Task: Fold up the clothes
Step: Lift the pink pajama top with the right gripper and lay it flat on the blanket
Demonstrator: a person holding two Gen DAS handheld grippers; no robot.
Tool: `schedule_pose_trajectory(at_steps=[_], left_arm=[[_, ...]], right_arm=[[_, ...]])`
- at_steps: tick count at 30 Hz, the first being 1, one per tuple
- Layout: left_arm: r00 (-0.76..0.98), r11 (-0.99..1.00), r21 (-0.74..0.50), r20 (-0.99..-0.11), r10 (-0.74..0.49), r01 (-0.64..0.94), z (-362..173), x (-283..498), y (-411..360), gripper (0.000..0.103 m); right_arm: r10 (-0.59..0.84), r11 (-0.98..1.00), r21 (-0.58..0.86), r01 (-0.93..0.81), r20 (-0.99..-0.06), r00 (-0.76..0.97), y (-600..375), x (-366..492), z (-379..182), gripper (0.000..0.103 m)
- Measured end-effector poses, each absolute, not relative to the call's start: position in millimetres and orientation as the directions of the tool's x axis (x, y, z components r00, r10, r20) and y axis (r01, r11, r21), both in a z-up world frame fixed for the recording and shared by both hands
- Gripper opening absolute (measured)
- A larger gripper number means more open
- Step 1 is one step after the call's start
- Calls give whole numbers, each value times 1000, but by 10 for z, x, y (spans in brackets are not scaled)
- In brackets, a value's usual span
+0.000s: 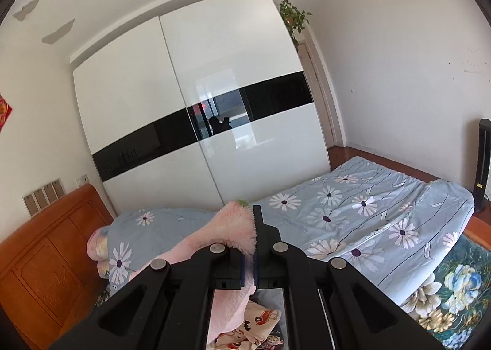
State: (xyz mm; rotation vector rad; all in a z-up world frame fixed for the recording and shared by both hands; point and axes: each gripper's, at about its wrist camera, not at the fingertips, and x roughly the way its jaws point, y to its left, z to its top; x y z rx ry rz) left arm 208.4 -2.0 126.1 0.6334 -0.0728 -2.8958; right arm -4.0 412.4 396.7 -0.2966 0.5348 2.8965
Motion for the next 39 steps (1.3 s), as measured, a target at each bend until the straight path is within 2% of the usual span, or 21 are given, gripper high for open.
schedule_pose_trajectory(at_steps=[5,10,14,18,21,26,30,35,37,39], left_arm=[[-900,-993,58,-419,-116,101,1372,2220,312,103],[-890,-999,-9,-454,-44,54,1315,2297,526,103],[-880,-998,-42,-474,-12,36,1252,2397,621,103],[-880,-998,-3,-472,-51,59,1222,2596,495,103],[-866,-993,-19,-493,-90,114,1180,2713,209,103],[-855,-972,-74,-493,-157,221,1234,2923,-299,103],[-854,-955,-62,-467,-230,291,1363,3149,-606,103],[-842,-935,-75,-465,-274,346,1429,3337,-863,103],[-837,-931,-83,-473,-277,355,1411,3381,-917,103],[-834,-931,-94,-483,-267,352,1360,3392,-914,103]], right_arm=[[259,-891,351,-287,-127,-958,5004,903,4502,3],[358,-912,187,-365,-72,-931,5337,1632,4928,3],[331,-939,56,-339,-119,-936,5122,1764,4981,3],[257,-966,-53,-252,-213,-943,4641,1579,4778,3],[174,-984,-87,-157,-255,-951,4148,1458,4658,3],[-68,-997,-13,74,-248,-966,3147,1398,4765,3],[-192,-981,42,188,-149,-970,2524,1581,5132,3],[-192,-975,122,186,-37,-981,2434,1781,5545,3],[-168,-971,176,159,-37,-985,2575,1793,5557,3],[-128,-974,198,111,-75,-989,2797,1743,5392,3]])
